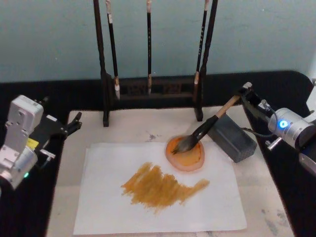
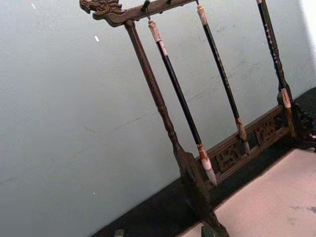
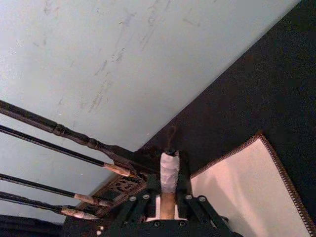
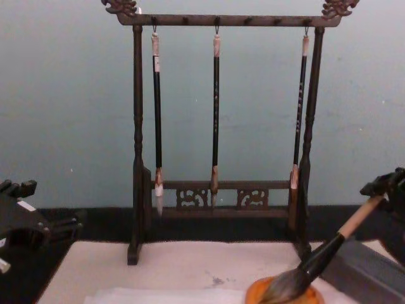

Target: Pick up the brush from the inkstone, write on the paper, then place the brush back to its original position.

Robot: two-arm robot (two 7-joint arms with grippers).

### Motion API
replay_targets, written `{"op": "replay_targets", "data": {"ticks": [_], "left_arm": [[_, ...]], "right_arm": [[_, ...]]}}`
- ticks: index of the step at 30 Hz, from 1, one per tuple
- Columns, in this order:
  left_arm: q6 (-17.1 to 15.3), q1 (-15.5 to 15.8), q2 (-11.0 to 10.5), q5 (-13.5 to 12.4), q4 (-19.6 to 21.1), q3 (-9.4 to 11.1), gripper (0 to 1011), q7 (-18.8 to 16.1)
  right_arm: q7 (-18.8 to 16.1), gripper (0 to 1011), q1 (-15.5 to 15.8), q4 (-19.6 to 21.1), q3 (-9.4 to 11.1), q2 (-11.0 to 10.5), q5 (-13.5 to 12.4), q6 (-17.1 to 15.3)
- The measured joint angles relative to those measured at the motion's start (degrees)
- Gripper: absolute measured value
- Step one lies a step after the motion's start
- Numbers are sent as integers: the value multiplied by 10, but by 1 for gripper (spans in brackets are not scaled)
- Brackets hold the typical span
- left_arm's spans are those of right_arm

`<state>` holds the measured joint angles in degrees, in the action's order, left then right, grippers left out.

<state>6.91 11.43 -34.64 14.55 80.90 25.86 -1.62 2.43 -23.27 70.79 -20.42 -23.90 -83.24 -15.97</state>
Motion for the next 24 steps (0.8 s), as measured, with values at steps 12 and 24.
{"op": "replay_targets", "data": {"ticks": [12,24], "left_arm": [[0,0,0,0,0,0,1010,0],[0,0,0,0,0,0,1010,0]], "right_arm": [[0,621,1,1,1,1,1,0],[0,958,1,1,1,1,2,-1]]}}
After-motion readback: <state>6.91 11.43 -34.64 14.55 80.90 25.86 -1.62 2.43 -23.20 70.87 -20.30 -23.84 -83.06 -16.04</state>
